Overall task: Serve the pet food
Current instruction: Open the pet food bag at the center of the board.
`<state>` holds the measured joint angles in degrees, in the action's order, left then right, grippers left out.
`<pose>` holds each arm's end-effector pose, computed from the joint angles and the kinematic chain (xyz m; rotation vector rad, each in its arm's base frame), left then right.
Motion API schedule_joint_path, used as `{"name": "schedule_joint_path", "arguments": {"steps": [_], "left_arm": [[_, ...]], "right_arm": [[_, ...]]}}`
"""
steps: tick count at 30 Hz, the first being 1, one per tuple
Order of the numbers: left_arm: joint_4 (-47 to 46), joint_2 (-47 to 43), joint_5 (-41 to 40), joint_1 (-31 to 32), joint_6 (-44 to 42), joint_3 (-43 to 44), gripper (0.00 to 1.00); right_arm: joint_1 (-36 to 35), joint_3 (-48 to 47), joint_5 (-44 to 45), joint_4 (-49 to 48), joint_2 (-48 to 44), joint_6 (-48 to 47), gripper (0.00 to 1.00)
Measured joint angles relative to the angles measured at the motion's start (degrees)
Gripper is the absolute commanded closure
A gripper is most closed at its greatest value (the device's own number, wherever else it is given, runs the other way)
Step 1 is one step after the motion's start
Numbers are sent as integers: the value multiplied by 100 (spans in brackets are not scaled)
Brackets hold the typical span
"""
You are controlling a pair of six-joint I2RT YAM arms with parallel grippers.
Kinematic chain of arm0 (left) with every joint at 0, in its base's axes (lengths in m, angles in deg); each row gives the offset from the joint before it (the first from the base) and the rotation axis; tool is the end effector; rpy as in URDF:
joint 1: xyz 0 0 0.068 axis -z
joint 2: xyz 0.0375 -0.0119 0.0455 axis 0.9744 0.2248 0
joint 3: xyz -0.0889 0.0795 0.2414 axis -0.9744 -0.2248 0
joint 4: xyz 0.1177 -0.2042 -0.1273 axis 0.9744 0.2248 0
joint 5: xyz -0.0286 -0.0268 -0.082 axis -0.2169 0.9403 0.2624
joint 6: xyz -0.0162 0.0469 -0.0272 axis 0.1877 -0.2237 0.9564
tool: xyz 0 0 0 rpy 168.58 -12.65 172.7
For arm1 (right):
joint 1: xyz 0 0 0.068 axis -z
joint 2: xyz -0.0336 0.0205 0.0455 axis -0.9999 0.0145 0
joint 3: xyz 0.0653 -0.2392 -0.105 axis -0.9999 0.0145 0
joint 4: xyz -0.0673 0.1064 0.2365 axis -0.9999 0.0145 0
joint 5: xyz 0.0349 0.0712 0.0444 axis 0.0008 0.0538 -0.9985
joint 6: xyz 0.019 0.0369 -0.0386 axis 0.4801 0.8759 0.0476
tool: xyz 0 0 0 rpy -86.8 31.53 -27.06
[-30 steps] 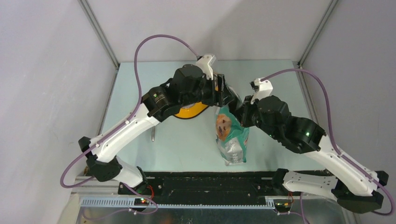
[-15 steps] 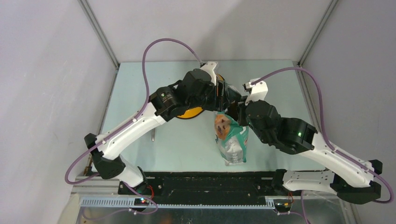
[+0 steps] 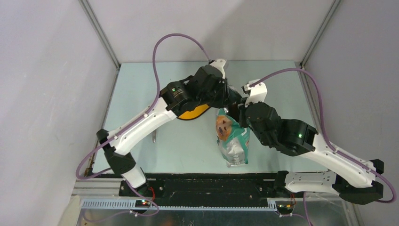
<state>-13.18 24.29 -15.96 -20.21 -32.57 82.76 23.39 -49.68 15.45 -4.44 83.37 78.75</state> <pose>0.1971 -0.2907 0.4367 0.3420 2.2256 -0.7516 0.1064 0.1707 0.4309 -0.3162 1.8778 0.2326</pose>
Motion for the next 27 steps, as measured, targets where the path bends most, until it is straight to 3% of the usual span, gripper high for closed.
{"name": "schedule_joint_path", "arguments": {"steps": [1,3,12,17,27], "left_arm": [[153,144,-94,7,-63,219,98],[435,354,-264,22,-190,612,100],[1054,317,-651,214,-796,1008,100],[1453,435,-647,260,-1016,1722,100],[1091,802,-719,258,-1440,2605,100]], "right_arm": [[0,0,28,2,0,-28,100],[0,0,111,7,0,-98,100],[24,0,1158,0,-76,-544,100],[52,0,1495,-197,-278,-861,100],[791,0,1311,-273,-861,-984,100]]}}
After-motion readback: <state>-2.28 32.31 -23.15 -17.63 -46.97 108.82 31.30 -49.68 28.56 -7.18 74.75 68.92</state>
